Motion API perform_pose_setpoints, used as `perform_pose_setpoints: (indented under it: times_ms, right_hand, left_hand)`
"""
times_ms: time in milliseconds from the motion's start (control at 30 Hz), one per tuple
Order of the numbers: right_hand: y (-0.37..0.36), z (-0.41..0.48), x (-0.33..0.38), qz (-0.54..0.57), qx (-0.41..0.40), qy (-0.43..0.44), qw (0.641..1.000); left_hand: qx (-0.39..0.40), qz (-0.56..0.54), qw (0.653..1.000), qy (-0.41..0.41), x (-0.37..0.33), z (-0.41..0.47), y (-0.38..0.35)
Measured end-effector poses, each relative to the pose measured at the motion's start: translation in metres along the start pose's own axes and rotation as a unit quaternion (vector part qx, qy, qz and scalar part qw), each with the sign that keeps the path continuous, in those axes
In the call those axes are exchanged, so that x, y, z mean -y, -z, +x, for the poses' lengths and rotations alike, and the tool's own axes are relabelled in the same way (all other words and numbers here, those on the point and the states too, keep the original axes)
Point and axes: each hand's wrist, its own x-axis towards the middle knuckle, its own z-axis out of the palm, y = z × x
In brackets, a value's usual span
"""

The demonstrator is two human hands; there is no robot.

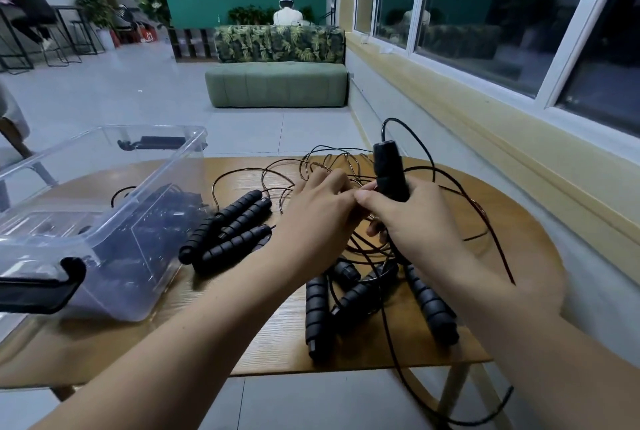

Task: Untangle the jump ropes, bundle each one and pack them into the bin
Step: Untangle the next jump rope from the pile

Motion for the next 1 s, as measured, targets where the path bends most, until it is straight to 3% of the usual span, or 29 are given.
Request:
perform_pose_setpoints:
  times_ms: [267,400,600,733,900,1000]
  right_hand:
    - [0.003,-0.007,0.015,0.047,0.022,0.065,0.997]
    - [0.017,-0.004,0.023,0.085,-0.012,0.101,0.991]
    - [0.039,0.01,0.025,0.174,-0.083,0.09,0.977]
    - [0.038,0.012,0.025,0.202,-0.067,0.077,0.974]
    - [0.017,0.006,0.015,0.14,0.011,0.077,0.987]
    - [0.005,0.001,0.005,0.073,0.018,0.093,0.993]
  left_hand:
    - [0.006,-0.076,0.996,0.051,0.02,-0.001,-0.01]
    - [-0.014,-0.117,0.99,0.072,0.03,0.0,-0.008]
    - [-0.054,-0.137,0.986,0.076,0.032,0.004,0.004]
    - [-0.101,-0.141,0.982,0.07,0.027,0.005,0.006]
    - [-0.134,-0.142,0.98,0.03,0.009,0.009,0.013]
    - [-0.125,-0.124,0.984,-0.008,0.001,0.007,0.012]
